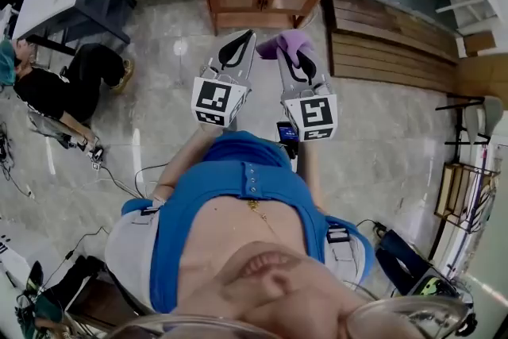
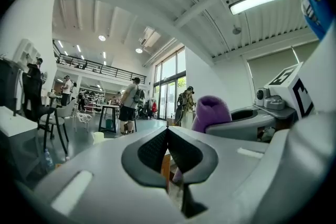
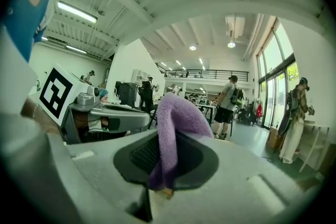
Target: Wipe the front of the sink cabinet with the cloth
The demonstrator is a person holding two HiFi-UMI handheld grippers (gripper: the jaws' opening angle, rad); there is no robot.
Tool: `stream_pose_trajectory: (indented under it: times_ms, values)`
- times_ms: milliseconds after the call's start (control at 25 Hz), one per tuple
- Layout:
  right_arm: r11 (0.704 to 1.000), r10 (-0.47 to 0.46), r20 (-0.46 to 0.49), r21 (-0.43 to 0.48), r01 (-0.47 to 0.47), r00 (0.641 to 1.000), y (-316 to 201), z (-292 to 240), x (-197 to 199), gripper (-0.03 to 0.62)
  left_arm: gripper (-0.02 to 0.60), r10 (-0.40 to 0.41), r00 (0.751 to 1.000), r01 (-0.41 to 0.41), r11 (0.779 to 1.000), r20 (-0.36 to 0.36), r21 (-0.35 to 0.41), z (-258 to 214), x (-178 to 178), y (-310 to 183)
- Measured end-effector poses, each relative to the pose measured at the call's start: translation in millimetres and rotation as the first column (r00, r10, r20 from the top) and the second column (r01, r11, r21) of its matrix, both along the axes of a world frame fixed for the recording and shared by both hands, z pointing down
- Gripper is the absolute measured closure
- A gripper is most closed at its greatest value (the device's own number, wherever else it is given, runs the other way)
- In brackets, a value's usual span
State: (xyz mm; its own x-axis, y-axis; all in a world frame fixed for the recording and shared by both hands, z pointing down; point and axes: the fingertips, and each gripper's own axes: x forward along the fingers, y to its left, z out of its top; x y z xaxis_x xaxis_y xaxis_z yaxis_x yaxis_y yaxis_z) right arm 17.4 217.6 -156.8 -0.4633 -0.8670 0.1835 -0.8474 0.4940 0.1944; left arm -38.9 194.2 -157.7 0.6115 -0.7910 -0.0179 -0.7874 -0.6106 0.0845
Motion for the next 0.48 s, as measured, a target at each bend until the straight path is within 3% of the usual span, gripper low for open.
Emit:
stream_pose_trajectory:
  times_ms: [320, 480]
  values:
    - [1.0, -0.013, -0.001, 0.008, 0.013, 1.0, -102, 1, -41, 0.539, 0.584, 0.018, 1.0, -0.019, 0.999, 0.024, 0.029, -9, -41, -98]
    - [0.999, -0.04, -0.002, -0.012, 0.039, 0.999, -130, 3, -54, 0.539, 0.584, 0.003, 1.0, -0.003, 1.0, 0.028, 0.0, 1, -53, -126]
